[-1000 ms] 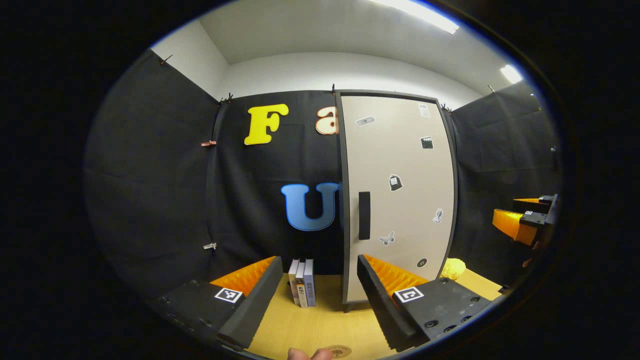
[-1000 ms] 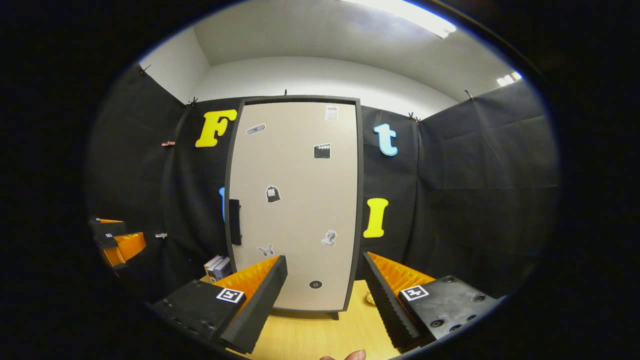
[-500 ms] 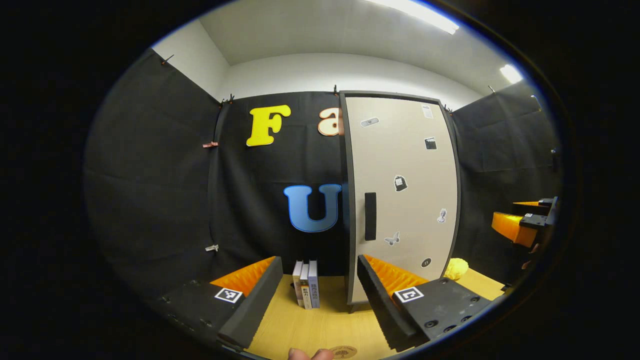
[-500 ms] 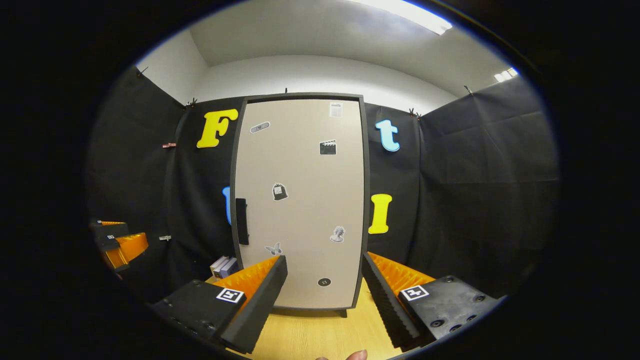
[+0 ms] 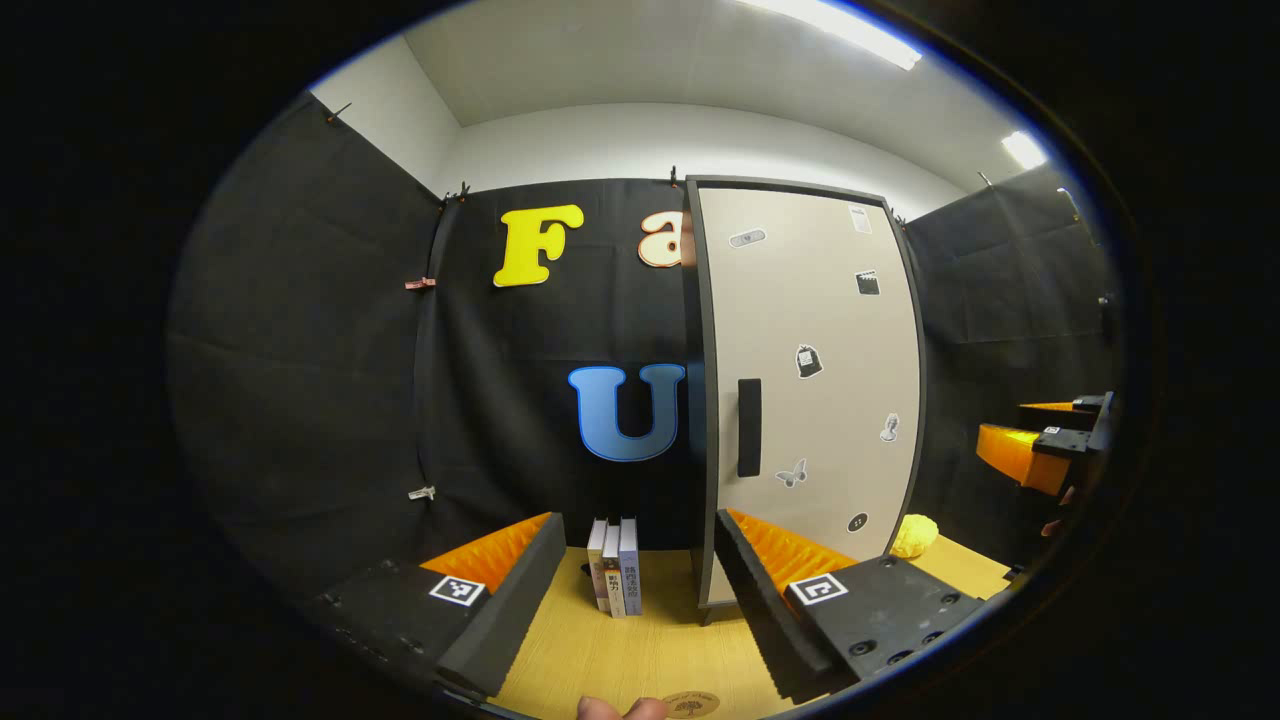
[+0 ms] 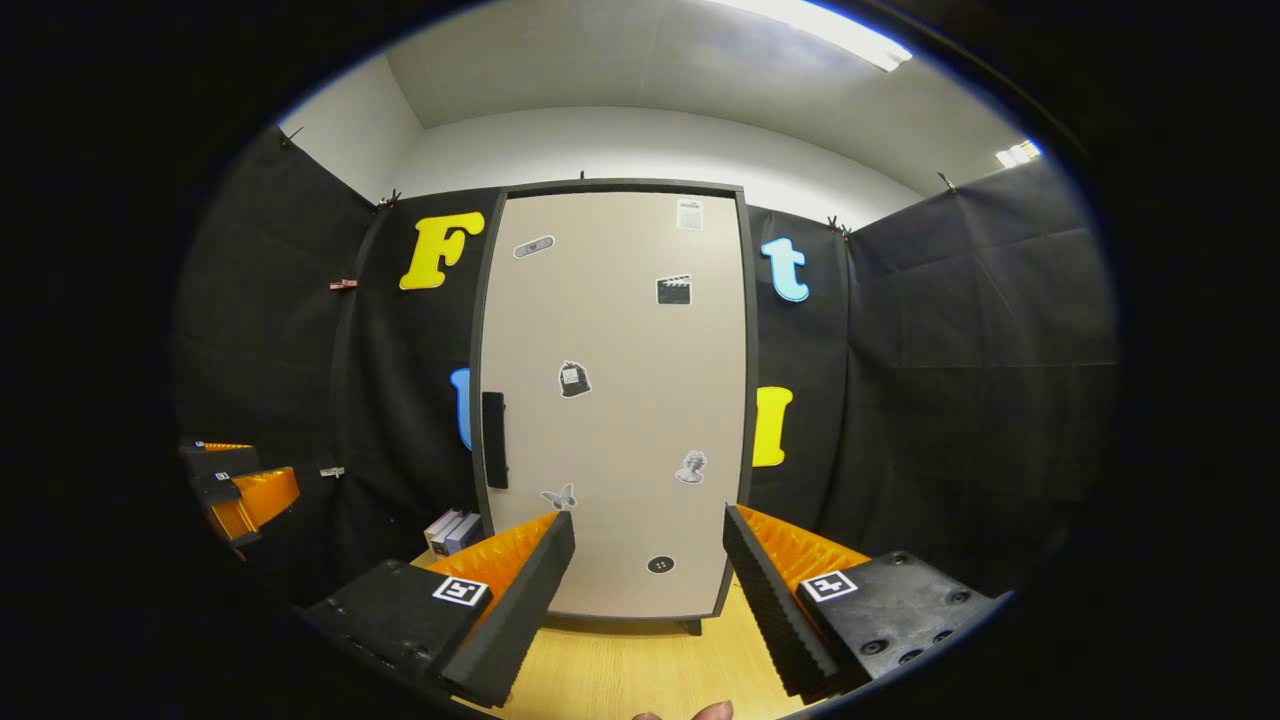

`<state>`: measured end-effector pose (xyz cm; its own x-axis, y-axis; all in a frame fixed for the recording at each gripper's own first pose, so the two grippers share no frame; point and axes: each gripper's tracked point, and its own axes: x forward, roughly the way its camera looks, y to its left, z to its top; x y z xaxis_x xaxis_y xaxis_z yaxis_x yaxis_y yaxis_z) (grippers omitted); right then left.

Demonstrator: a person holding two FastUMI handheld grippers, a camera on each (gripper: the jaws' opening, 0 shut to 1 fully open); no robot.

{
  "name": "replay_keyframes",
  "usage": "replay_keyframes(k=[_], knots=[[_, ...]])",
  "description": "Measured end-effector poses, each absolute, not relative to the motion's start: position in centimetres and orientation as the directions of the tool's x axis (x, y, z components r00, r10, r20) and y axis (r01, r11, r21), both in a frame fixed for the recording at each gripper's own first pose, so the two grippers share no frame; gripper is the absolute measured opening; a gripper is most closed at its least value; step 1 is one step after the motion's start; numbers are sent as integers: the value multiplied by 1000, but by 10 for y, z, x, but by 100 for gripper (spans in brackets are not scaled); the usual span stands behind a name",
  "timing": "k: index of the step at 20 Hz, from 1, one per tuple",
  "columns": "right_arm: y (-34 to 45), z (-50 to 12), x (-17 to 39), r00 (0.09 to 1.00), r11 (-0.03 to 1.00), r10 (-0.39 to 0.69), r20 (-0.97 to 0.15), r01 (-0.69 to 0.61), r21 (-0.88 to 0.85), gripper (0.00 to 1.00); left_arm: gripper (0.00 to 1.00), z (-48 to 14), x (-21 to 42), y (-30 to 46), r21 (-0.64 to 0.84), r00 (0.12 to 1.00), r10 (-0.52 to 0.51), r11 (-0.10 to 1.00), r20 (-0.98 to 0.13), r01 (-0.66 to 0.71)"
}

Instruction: Open the cabinet door with the right hand, grasp the bottle in the cabinet with the left hand and place it on the coaster, then close the cabinet door with the right hand.

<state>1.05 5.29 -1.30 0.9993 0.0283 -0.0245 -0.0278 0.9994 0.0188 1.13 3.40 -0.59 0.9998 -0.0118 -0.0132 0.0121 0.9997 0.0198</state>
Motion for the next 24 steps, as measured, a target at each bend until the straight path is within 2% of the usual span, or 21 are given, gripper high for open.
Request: replay_keyframes(k=[7,13,18,23,24], knots=[[135,-12,79,992,991,122,-11,-121,53,97,94,-19,10,53,25,999,-16,1000,-33,17],[194,-31,145,989,986,150,-16,-149,71,97,95,-35,0,68,10,998,-6,1000,-60,6],[229,-39,203,990,987,140,-25,-138,88,97,95,-50,-4,82,-3,996,11,1000,-85,-11],[245,-64,245,991,992,100,-89,-93,79,96,95,-56,-2,91,-29,994,25,999,-102,-28],[240,-66,247,993,996,59,-102,-52,75,95,95,-56,0,95,-29,994,29,999,-104,-32]])
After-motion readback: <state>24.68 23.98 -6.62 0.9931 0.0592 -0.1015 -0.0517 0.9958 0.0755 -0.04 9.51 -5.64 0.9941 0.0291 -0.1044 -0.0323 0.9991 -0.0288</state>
